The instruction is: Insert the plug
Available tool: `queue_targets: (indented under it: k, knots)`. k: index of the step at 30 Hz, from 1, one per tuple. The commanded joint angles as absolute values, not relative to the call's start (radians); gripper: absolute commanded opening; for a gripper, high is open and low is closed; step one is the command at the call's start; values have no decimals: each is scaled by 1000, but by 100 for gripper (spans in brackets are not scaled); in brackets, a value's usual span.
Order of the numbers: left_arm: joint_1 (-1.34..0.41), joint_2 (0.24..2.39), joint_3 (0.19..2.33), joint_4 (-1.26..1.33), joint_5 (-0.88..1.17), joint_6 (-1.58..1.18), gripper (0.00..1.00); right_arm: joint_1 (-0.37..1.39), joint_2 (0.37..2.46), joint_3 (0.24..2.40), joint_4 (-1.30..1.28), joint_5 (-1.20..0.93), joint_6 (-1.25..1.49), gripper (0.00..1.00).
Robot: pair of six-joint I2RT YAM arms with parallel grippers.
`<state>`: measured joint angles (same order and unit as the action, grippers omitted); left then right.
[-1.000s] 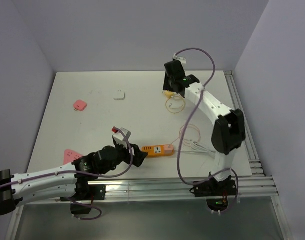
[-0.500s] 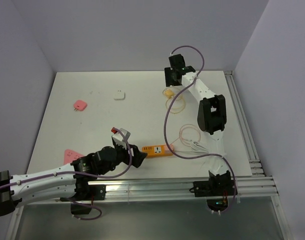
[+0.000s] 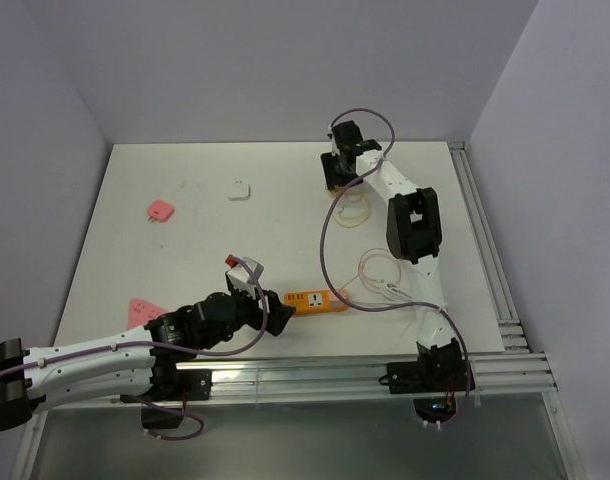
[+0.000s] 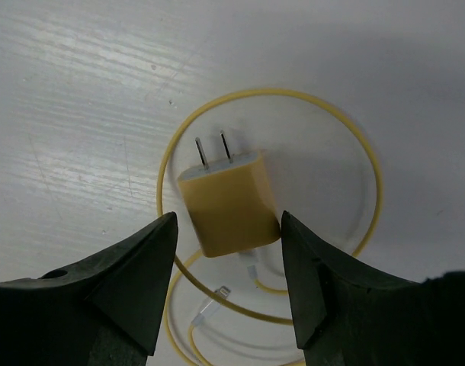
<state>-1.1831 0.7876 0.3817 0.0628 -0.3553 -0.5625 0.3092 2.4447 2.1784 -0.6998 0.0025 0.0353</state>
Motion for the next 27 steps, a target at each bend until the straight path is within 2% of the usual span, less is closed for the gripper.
queue_targets:
  k: [1, 7, 12, 13, 14, 16, 17, 18, 25, 26, 27]
  knots:
    - [-1183, 772, 387, 89, -347, -555, 99, 313, 2450, 2233, -736, -11, 38, 63]
    - [-1183, 769, 391, 86, -345, -563, 99, 313, 2494, 2278, -807, -8, 35, 63]
    - [-1183, 778, 399, 78, -353, -572, 99, 314, 2494, 2283, -805, -2, 38, 55]
    - [-1183, 779, 400, 74, -353, -574, 99, 314, 2493, 2283, -802, 20, 40, 51]
    - [-1183, 781, 402, 71, -353, -575, 99, 314, 2490, 2284, -796, 34, 43, 36]
    - [-1183, 778, 403, 63, -356, -584, 99, 314, 2459, 2270, -749, 69, 54, 19]
    - [-1183, 772, 403, 60, -356, -587, 99, 316, 2441, 2231, -721, 89, 60, 6]
    - [-1183, 767, 405, 51, -357, -595, 99, 314, 2421, 2208, -662, 89, 61, 1]
    - [-1183, 723, 416, 12, -374, -607, 99, 316, 2287, 2155, -557, 100, 86, 0]
    - [-1183, 719, 416, 12, -373, -609, 99, 314, 2293, 2190, -574, 91, 83, 1]
    - [-1183, 718, 413, 12, -371, -615, 99, 314, 2301, 2207, -613, 75, 83, 8]
